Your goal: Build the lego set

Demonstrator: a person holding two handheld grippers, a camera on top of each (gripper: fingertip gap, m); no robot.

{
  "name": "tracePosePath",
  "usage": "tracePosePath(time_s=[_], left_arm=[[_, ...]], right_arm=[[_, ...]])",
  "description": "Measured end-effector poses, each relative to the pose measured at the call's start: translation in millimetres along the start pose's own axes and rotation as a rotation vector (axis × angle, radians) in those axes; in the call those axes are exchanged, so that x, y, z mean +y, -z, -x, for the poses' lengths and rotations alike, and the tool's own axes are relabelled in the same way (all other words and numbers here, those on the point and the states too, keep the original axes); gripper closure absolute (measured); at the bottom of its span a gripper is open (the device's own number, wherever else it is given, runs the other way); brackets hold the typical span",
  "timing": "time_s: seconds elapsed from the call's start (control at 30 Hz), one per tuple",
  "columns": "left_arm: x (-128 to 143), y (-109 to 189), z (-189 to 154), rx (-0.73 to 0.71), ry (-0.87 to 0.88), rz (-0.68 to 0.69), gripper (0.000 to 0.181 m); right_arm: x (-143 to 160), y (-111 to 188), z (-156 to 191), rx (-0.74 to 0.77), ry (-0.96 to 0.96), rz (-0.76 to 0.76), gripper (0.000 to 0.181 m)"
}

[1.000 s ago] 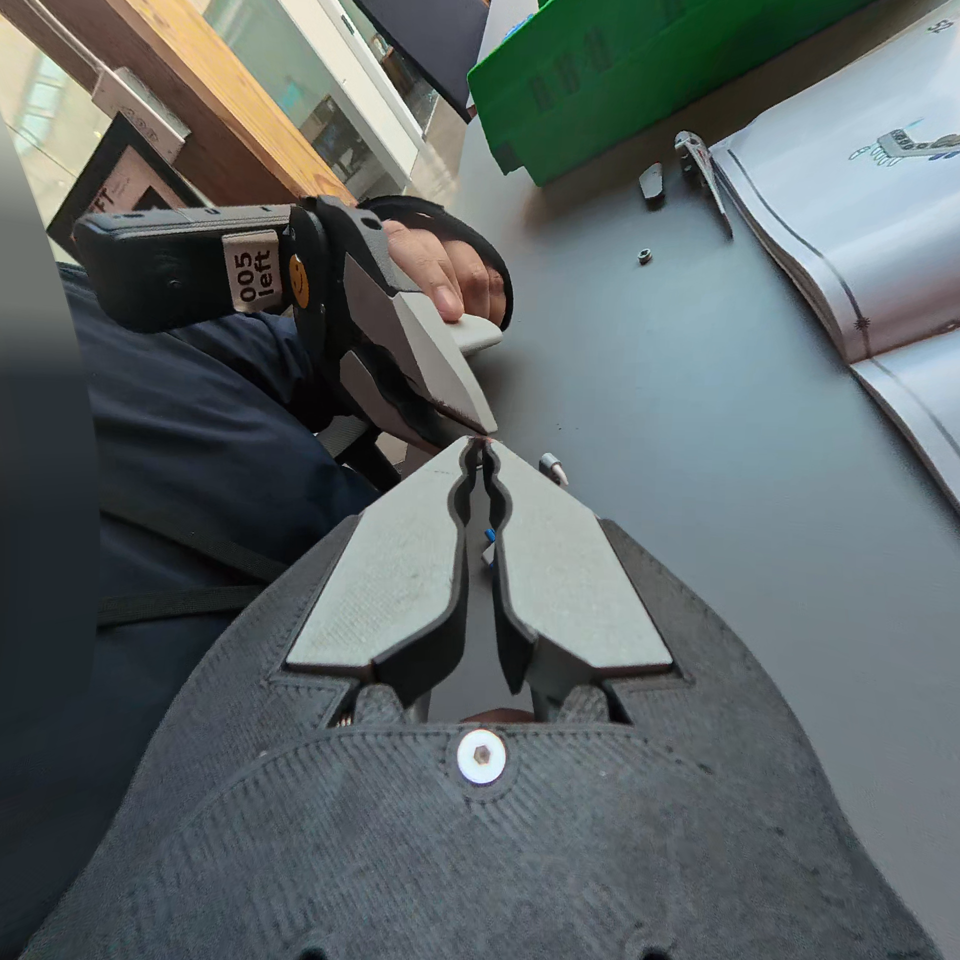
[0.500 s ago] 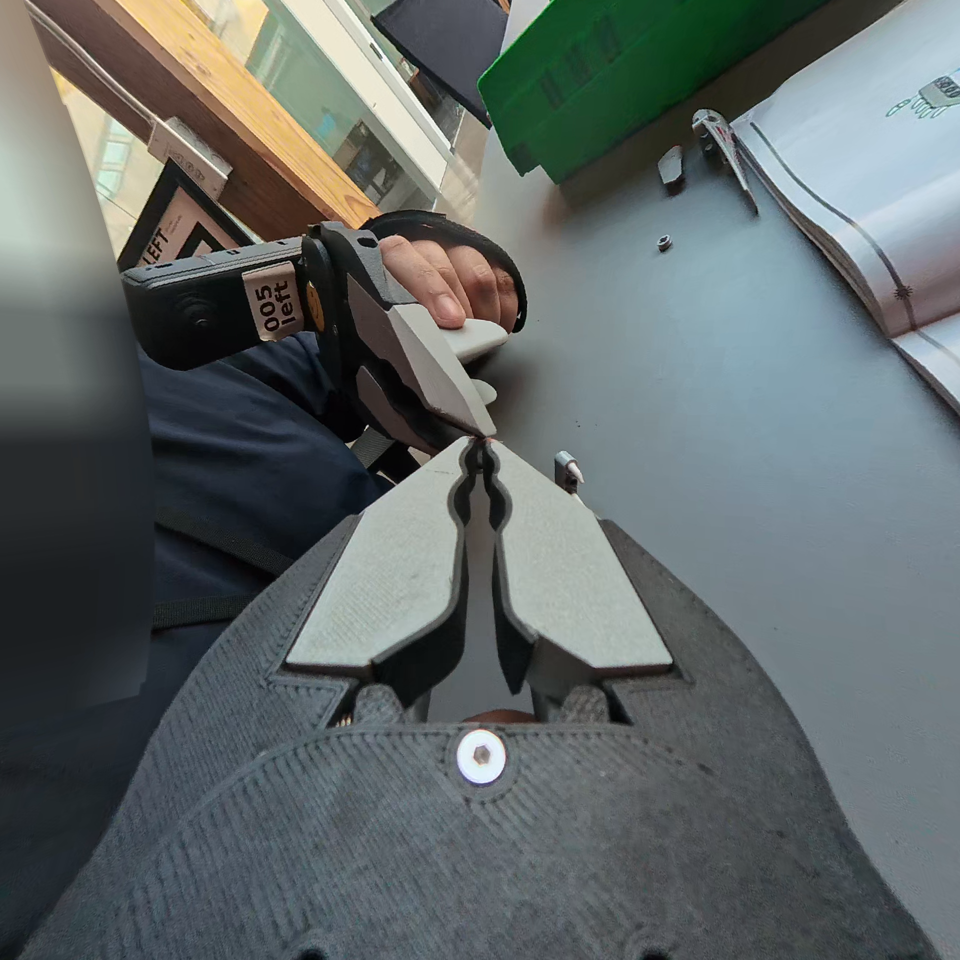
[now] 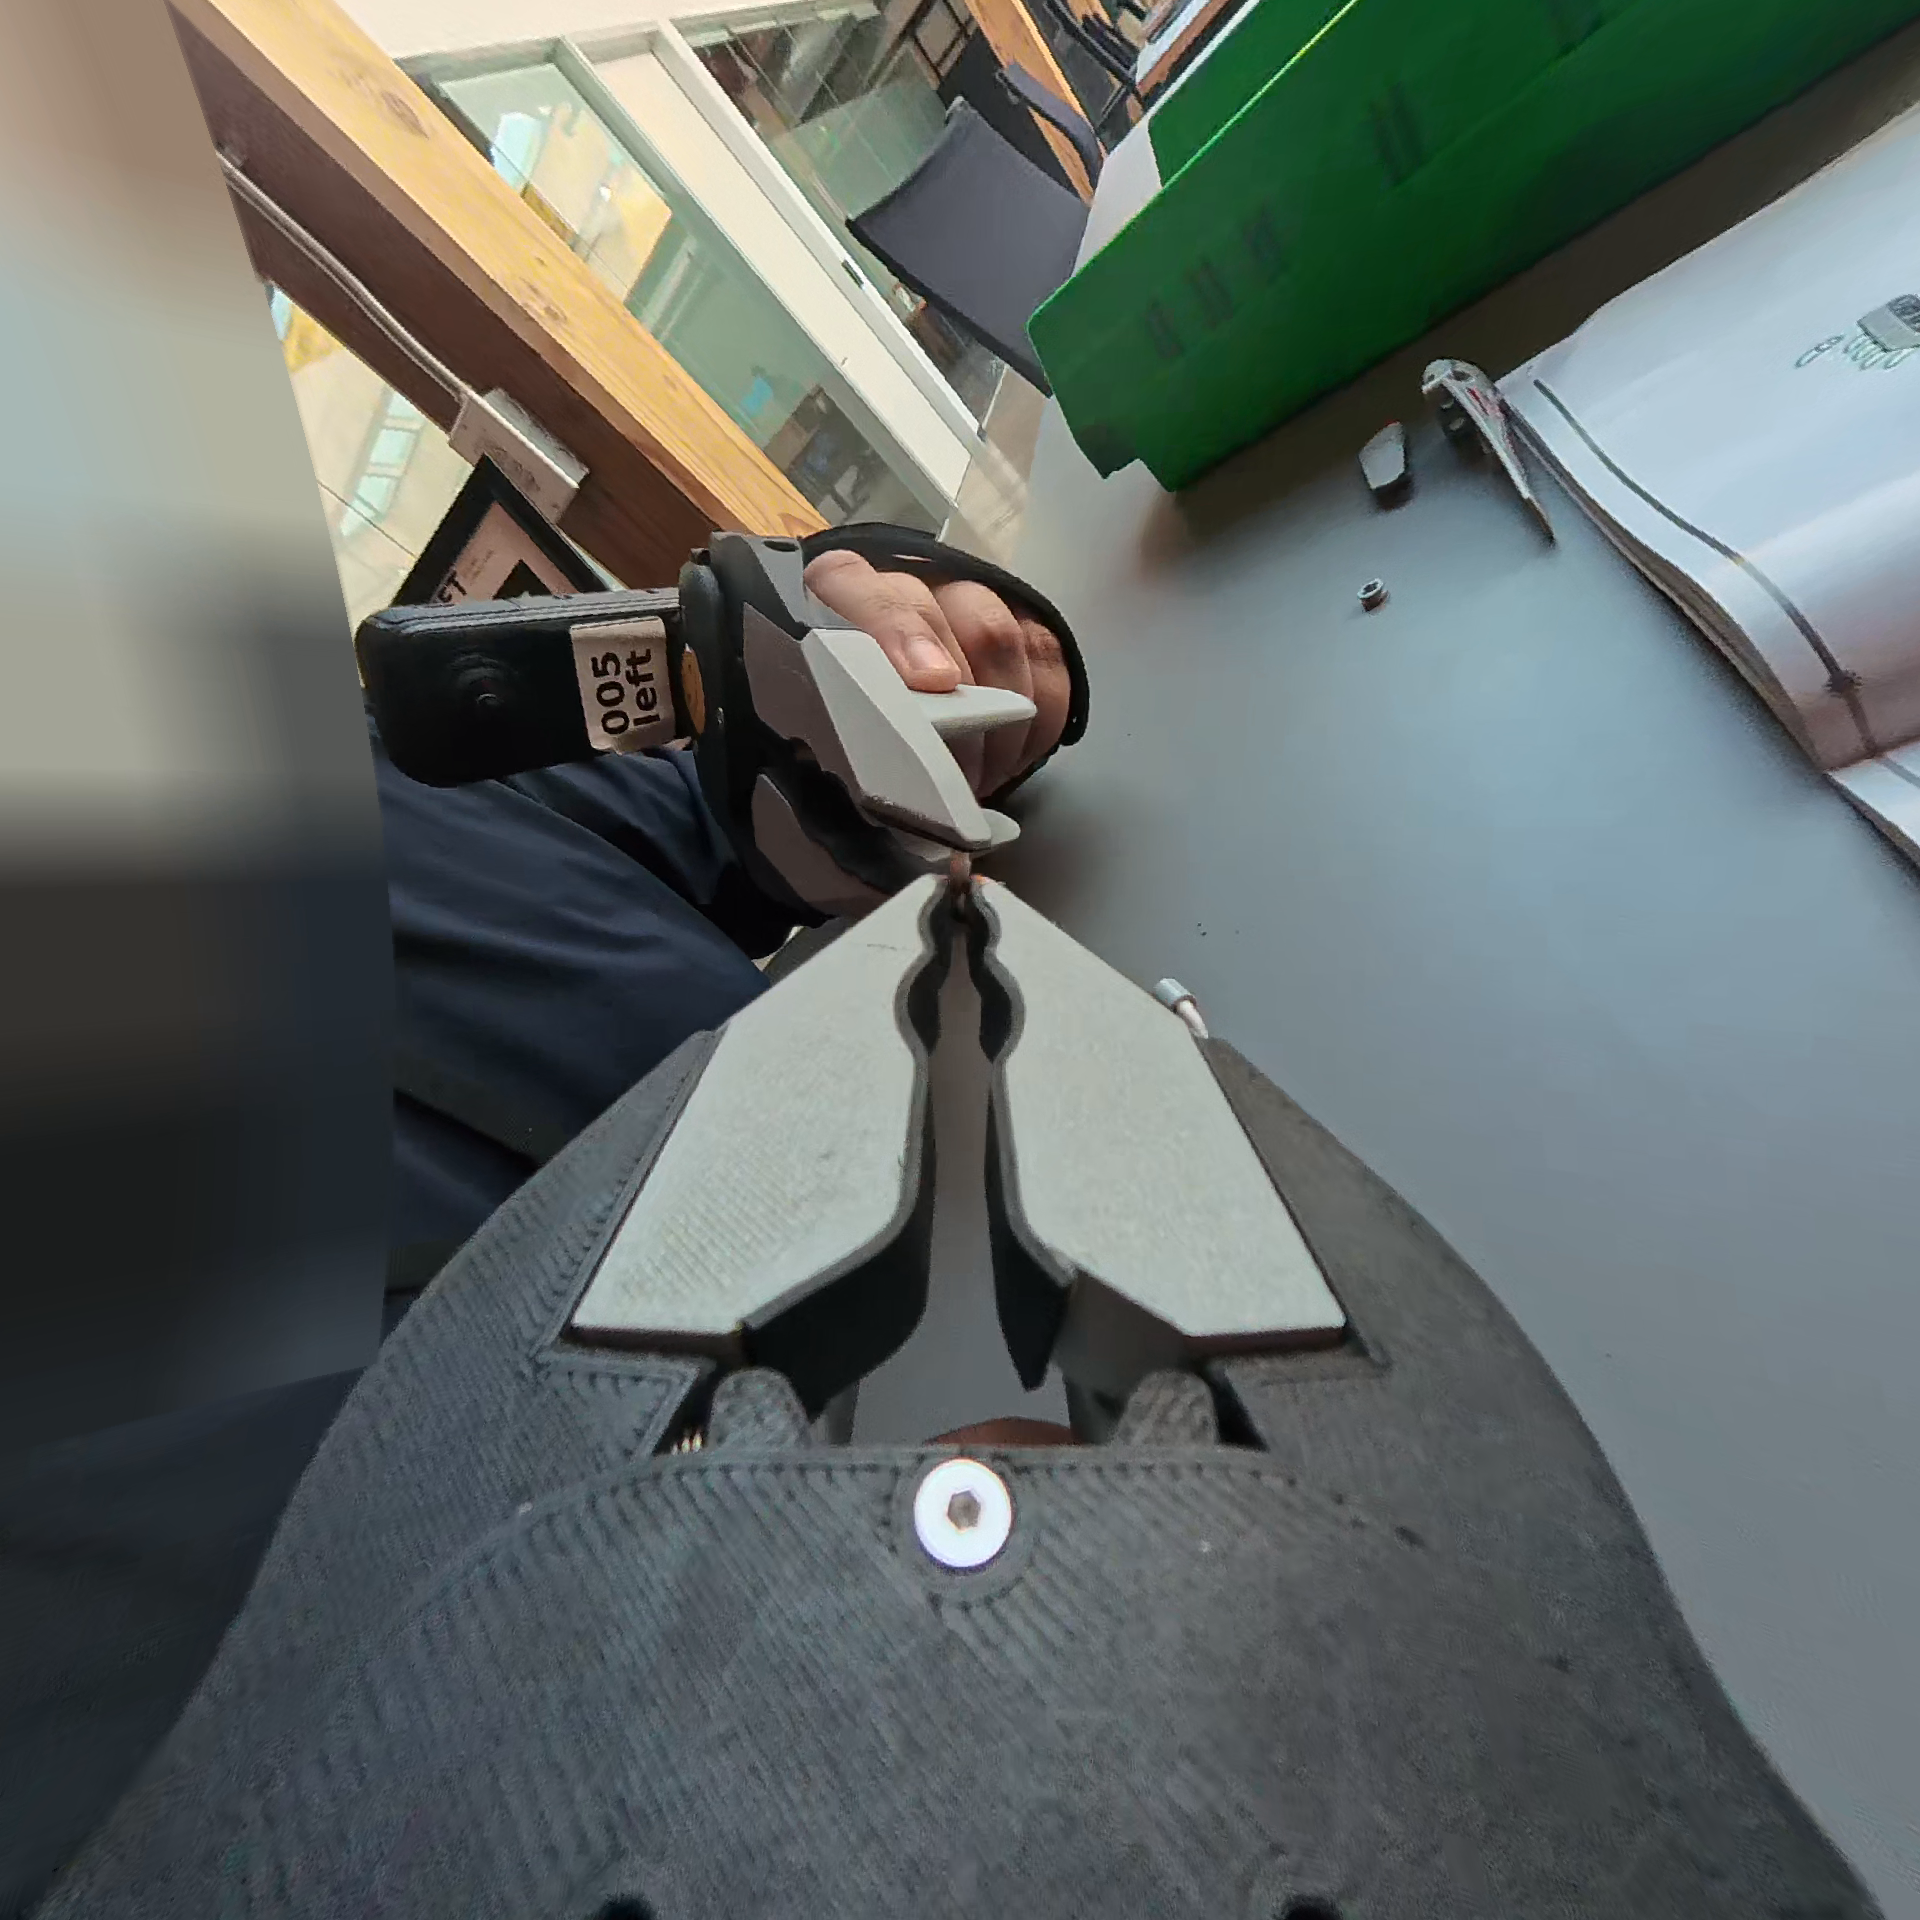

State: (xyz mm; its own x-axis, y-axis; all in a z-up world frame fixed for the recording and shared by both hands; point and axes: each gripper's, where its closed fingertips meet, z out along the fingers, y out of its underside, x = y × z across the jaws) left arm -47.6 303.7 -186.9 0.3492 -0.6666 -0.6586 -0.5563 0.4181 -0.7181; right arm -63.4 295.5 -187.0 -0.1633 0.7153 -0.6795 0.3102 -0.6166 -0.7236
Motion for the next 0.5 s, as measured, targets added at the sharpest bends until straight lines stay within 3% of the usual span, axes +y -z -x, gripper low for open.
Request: tracePosePath(time_s=[0.3,0.5], left_arm=[[1.5,-1.7,1.0,-0.010,0.005,0.010,0.170],[8.2,-0.7,-7.1,0.043,0.011,0.028,0.172]], right_arm=[[-0.7,-1.7,-1.9,0.006,0.004,-0.009,0.181],[8.4,2.3,-8.4,0.075,0.022,0.066,0.181]])
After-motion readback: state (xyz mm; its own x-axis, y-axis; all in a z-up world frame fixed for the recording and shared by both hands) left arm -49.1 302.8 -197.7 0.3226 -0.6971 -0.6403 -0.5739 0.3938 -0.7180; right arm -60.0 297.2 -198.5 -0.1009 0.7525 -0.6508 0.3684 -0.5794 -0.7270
